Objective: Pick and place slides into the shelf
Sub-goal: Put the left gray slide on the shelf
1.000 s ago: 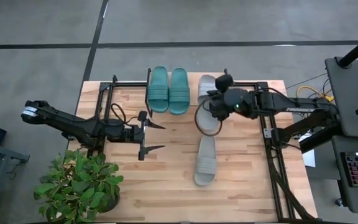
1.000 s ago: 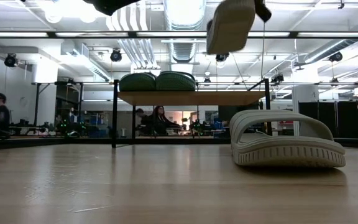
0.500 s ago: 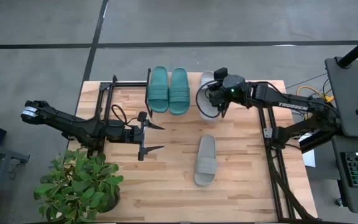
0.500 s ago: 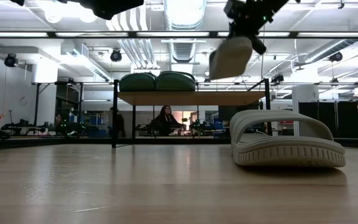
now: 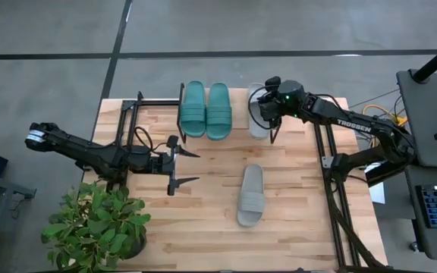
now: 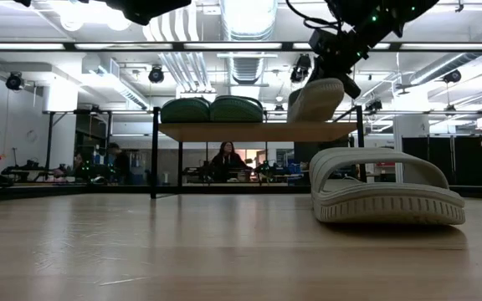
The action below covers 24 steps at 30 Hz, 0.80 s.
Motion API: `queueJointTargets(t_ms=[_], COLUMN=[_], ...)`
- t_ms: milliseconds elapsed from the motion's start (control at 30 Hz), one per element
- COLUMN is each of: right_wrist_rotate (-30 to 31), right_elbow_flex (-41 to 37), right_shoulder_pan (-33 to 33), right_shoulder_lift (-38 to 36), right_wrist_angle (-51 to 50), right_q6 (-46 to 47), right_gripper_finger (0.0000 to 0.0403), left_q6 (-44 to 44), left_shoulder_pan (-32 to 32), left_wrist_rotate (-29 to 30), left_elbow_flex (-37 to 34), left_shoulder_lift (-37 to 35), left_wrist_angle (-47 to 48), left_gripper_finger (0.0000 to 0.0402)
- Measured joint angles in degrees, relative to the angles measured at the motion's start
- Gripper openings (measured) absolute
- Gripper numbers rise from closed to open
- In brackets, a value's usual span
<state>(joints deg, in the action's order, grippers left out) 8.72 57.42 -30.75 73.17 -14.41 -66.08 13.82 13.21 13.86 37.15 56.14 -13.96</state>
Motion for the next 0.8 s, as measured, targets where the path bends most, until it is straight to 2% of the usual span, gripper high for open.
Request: queueJointTargets(t_ms=[267,500,800], right_wrist_rotate=[-4.59,-6.18,-7.68], right_elbow_flex=[-0.58,-0.58,-1.19], right_shoulder_pan=[-3.68,-5.75,-6.26], right_shoulder_lift=[0.02,0.02,0.02], right_wrist_angle=[-0.08,0.14,5.24], right_q6=[-1.60,-3.39,-3.63], right_gripper_finger=[0.0008,0.0008,0.0008], left_q6=[0.01,0.00,0.00], left_shoulder_pan=[0.00,0.00,0.00], left_wrist_rotate=[0.05,0.05,0.07], left_elbow_flex=[-0.02,0.00,0.00], left_shoulder_lift=[-0.04,-0.04,-0.04], left_wrist_angle=[-0.02,-0.04,-0.39], left_gripper_finger=[0.0308,0.0308,0.0308])
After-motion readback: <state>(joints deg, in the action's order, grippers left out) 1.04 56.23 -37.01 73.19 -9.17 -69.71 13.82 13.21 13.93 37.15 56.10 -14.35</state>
